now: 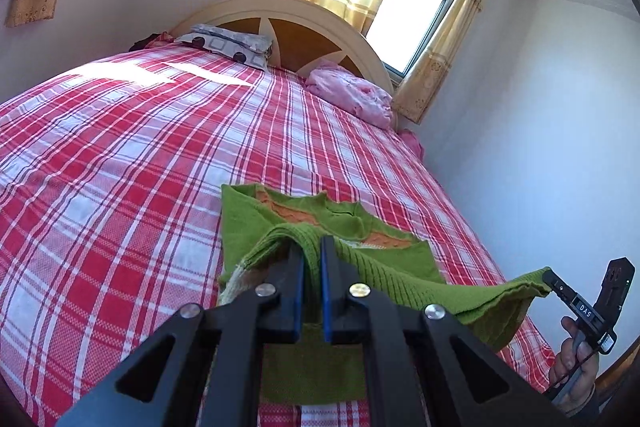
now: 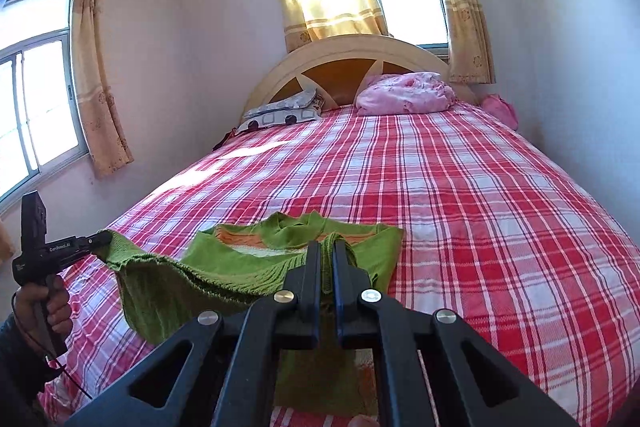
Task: Fold small clothes
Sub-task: 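Lift the hem with the left gripper and fold it toward the collar, then lower the hem onto the folded sleeves and open the left gripper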
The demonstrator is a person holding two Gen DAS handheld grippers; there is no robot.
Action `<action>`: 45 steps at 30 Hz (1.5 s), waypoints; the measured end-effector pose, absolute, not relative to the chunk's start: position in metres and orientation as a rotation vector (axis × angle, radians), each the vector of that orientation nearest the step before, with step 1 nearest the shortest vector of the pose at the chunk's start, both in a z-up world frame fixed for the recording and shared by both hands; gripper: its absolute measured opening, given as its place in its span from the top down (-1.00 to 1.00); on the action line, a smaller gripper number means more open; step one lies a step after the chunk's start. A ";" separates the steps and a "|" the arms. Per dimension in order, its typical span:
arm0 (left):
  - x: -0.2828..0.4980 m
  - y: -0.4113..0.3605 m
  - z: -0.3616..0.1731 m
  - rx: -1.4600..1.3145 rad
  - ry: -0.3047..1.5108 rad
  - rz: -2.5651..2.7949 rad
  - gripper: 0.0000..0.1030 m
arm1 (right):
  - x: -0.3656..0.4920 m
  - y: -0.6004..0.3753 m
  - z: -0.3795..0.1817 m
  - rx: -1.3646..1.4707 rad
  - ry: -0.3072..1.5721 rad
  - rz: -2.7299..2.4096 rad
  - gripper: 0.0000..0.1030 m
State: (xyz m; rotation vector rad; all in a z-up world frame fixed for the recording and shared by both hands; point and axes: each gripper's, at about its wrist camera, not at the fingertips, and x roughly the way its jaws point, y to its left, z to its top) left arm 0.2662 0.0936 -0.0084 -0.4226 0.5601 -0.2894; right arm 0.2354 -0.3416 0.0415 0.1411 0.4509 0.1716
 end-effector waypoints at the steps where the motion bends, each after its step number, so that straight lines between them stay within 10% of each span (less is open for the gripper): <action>1: 0.272 0.093 -0.008 -0.422 0.561 -0.287 0.86 | 0.243 -0.342 0.042 0.138 0.453 0.169 0.92; 34: 0.462 0.068 -0.107 -0.330 0.788 -0.114 0.81 | 0.508 -0.347 -0.098 0.064 0.887 0.061 0.91; 37: 0.463 0.070 -0.116 -0.347 0.808 -0.092 0.70 | 0.509 -0.351 -0.105 0.067 0.897 0.052 0.70; 40: 0.453 0.076 -0.110 -0.382 0.791 -0.108 0.59 | 0.500 -0.358 -0.099 0.061 0.874 0.007 -0.07; 45: 0.422 0.082 -0.099 -0.343 0.732 -0.056 0.06 | 0.467 -0.368 -0.080 0.064 0.822 -0.047 -0.10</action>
